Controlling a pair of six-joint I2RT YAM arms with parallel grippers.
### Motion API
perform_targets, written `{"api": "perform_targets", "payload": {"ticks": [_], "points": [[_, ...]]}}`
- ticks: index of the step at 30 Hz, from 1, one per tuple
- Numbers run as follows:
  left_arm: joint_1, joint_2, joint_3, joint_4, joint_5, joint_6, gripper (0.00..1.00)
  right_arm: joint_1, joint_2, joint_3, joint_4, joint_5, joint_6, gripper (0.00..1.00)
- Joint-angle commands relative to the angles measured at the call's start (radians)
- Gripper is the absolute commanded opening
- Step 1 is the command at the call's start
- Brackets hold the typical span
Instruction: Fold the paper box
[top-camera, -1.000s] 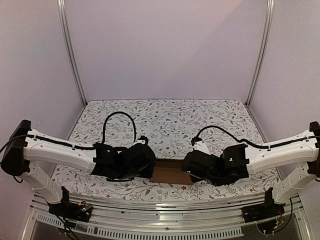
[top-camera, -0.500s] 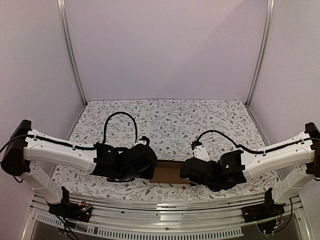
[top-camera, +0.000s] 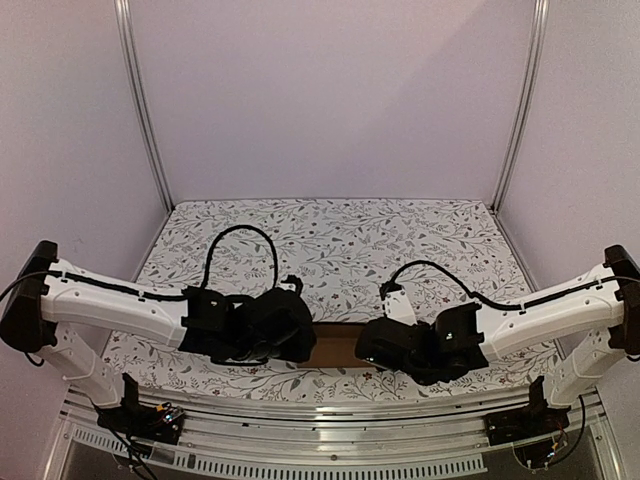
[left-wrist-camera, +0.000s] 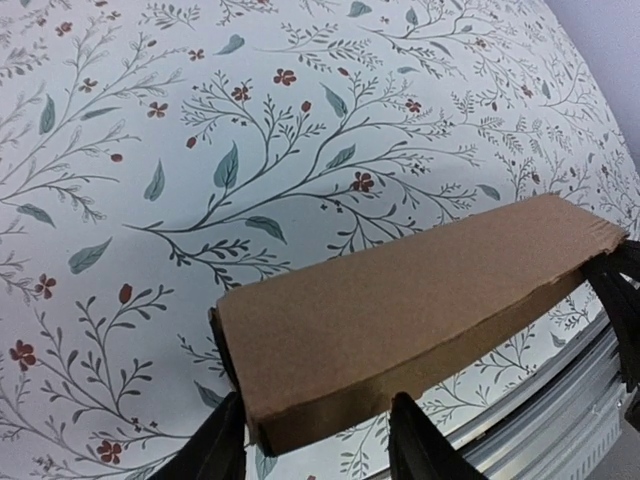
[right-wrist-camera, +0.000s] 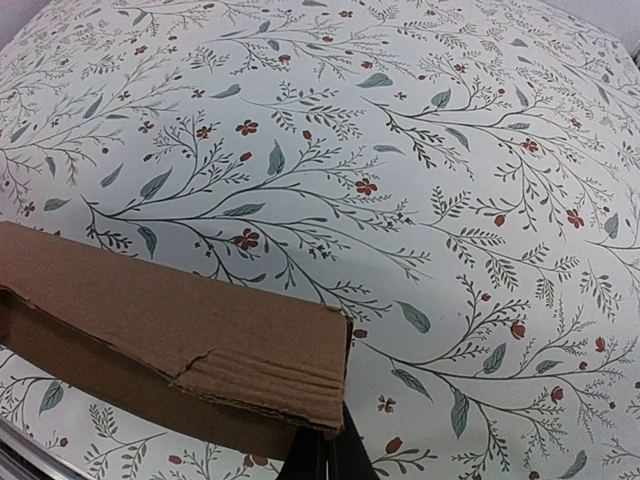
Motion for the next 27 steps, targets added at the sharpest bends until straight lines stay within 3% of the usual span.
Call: {"api": "perform_targets", "payload": {"ticks": [1,8,17,22,24,27], "points": [[-0.022,-0.02,-0.085,-0.152,0.117,0.013,0.54,0.014,0.057,-0.001,-0.028,-0.055,-0.018,0.0],[-0.021,-0.111,-0.115,-0.156,0.233,0.082,0.64,0.009,0.075,0.024,-0.034,-0.022,-0.059,0.0],[0.016,-0.237,-0.076,-0.186,0.314,0.201,0.63,0.003,0.06,0.029,-0.047,0.006,-0.099,0.0],[0.103,-0.296,-0.025,-0.198,0.395,0.263,0.51,0.002,0.054,0.028,-0.036,0.01,-0.114,0.0],[0.146,-0.311,-0.007,-0.185,0.432,0.283,0.38,0.003,0.051,0.03,-0.032,0.012,-0.124,0.0],[0.195,-0.313,0.019,-0.162,0.44,0.311,0.27,0.002,0.051,0.03,-0.026,0.014,-0.131,0.0]]}}
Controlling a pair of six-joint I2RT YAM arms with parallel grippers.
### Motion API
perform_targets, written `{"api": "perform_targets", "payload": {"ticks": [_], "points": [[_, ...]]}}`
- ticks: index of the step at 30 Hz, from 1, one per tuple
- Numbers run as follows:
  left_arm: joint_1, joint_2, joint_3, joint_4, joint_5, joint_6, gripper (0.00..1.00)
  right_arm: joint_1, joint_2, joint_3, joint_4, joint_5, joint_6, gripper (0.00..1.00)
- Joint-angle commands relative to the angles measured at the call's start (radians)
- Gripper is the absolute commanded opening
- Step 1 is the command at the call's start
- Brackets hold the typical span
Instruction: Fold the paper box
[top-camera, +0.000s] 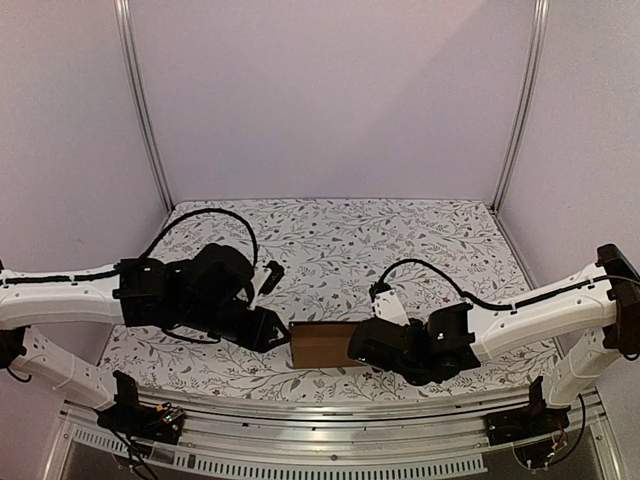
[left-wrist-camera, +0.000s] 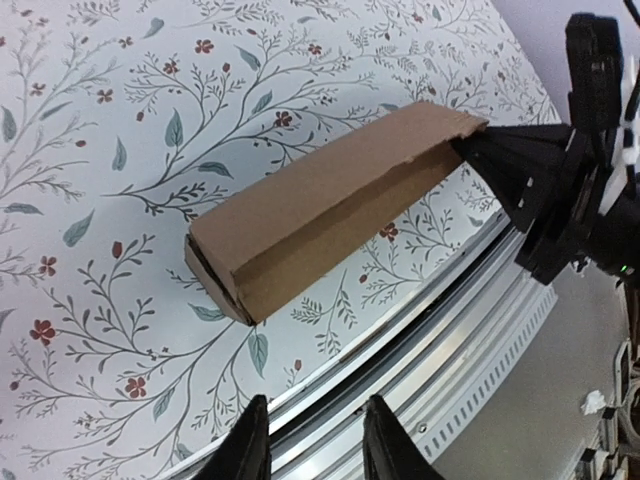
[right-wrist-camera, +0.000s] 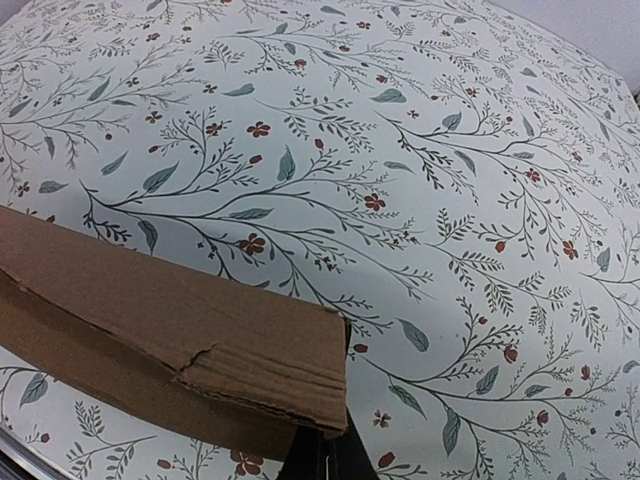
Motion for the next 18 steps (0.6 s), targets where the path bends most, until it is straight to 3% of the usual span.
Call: {"api": "perform_targets", "payload": {"ticks": [1,7,18], "points": [[0.079,-0.003,0.053,0.023,0.056,0.072,0.23,0.001,0.006,-0.008,-0.026,-0.029,-0.031,0.0],[0.188,0.065,0.059,0.128,0.116,0.074,0.05,0.001,0.008,-0.005,-0.009,-0.034,-0.047,0.0],[0.223,0.17,0.056,0.188,0.176,0.077,0.0,0.001,0.005,-0.008,-0.008,-0.035,-0.048,0.0]]}}
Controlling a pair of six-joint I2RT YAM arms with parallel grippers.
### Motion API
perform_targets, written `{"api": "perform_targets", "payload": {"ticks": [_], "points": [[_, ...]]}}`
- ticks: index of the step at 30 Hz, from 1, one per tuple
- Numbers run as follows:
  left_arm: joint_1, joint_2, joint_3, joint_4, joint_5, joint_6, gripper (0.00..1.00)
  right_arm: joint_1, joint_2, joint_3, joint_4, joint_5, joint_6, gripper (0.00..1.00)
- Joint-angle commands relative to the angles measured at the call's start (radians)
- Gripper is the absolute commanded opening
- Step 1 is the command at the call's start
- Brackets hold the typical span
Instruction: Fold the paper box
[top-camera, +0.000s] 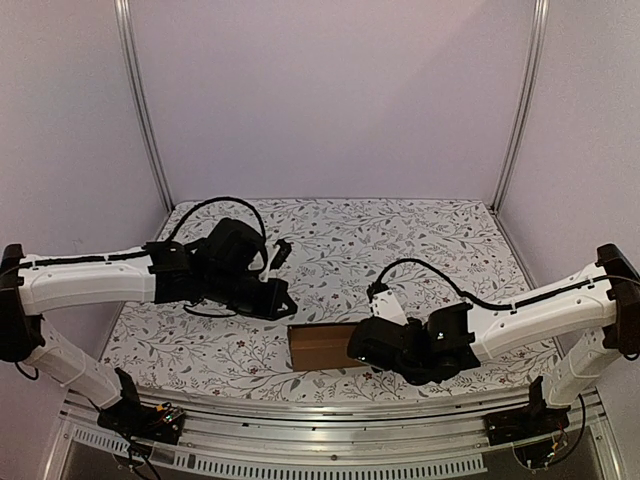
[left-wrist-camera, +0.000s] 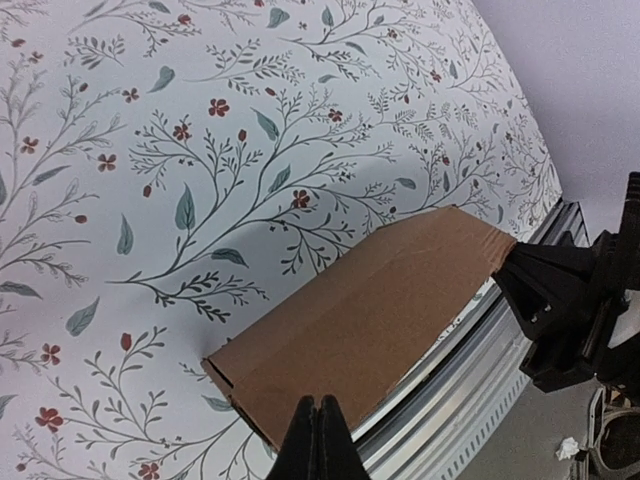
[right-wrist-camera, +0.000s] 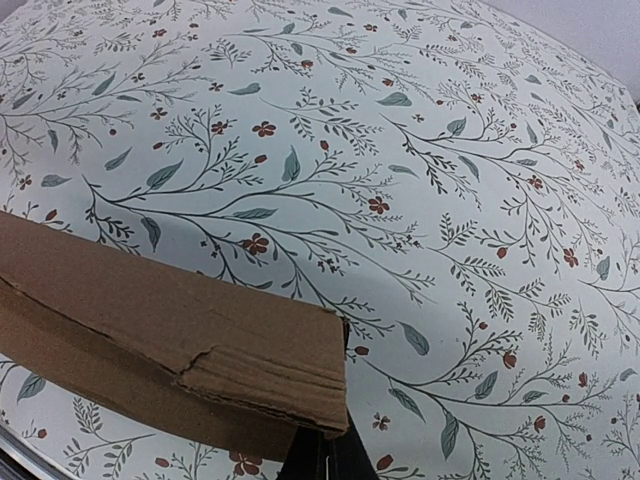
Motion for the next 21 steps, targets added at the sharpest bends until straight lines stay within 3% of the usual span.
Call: {"api": "perform_targets", "payload": {"ticks": [1,13,21], "points": [[0.019,0.03,-0.007,0.036,0.053,0.006,0.0,0.003,0.008,-0.007,-0.02,-0.035,-0.009,0.0],[-0.026,0.077,-0.203,0.152,0.12,-0.097,0.0,0.003,0.039,-0.008,-0.013,-0.054,0.01,0.0],[-0.027,0.025,-0.173,0.081,0.045,-0.08,0.0,0.003,0.04,0.0,-0.013,-0.057,0.008,0.0]]}}
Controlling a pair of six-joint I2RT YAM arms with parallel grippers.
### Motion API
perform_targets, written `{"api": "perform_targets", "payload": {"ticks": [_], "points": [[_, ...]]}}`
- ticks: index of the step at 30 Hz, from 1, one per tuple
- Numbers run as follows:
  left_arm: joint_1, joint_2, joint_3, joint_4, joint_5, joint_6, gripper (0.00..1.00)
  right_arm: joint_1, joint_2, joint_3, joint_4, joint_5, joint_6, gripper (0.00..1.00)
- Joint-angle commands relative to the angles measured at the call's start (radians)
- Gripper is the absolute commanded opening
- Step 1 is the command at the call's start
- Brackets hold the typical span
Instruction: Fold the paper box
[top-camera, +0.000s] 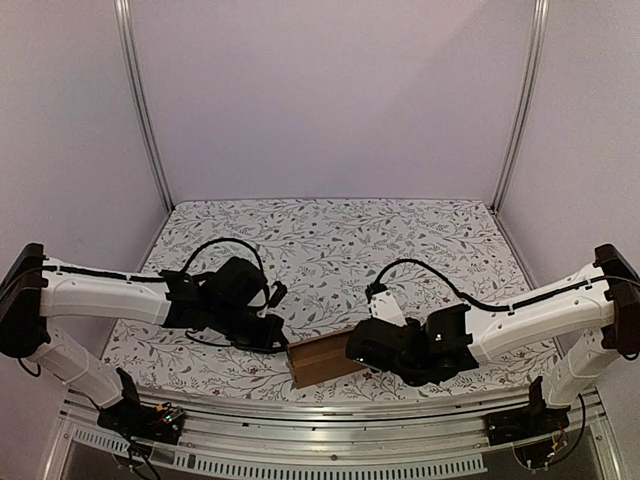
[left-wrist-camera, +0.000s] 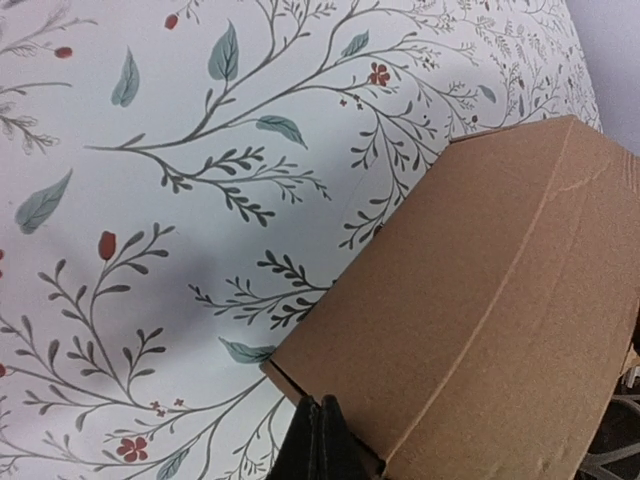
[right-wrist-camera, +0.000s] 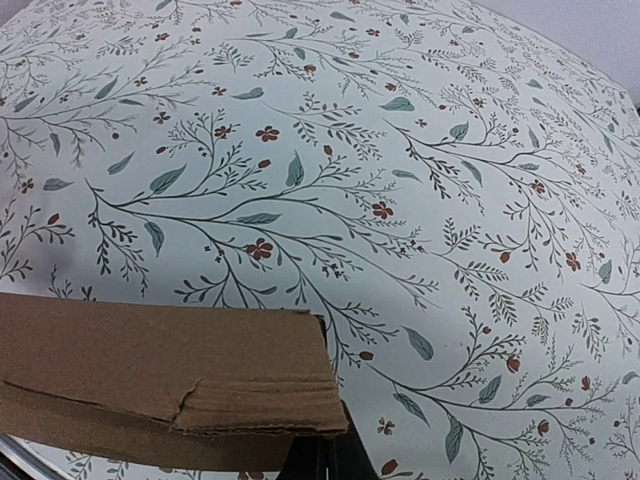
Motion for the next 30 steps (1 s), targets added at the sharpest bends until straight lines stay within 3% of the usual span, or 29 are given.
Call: {"api": "perform_targets", "payload": {"ticks": [1,3,9,16,25,30], "points": [[-0.01,-0.057,0.05,-0.063,-0.088,0.016,0.0,0.002,0.026,0.0,-0.029,-0.049,0.004,0.0],[-0.01,-0.086,0.077,-0.119,-0.145,0.029,0.0,0.003,0.021,0.001,-0.029,-0.044,-0.001,0.01],[-0.009,-0.16,0.122,-0.199,-0.256,0.061,0.02,0.002,-0.002,0.008,-0.029,-0.026,-0.017,0.21],[-0.008,-0.156,0.151,-0.208,-0.261,0.077,0.02,0.002,-0.056,0.022,-0.036,-0.012,-0.051,0.38],[-0.009,-0.123,0.19,-0.195,-0.252,0.097,0.02,0.003,-0.177,0.017,-0.037,-0.061,-0.13,0.46],[-0.009,-0.103,0.204,-0.183,-0.219,0.098,0.01,0.003,-0.235,0.017,0.009,-0.136,-0.187,0.45]]}}
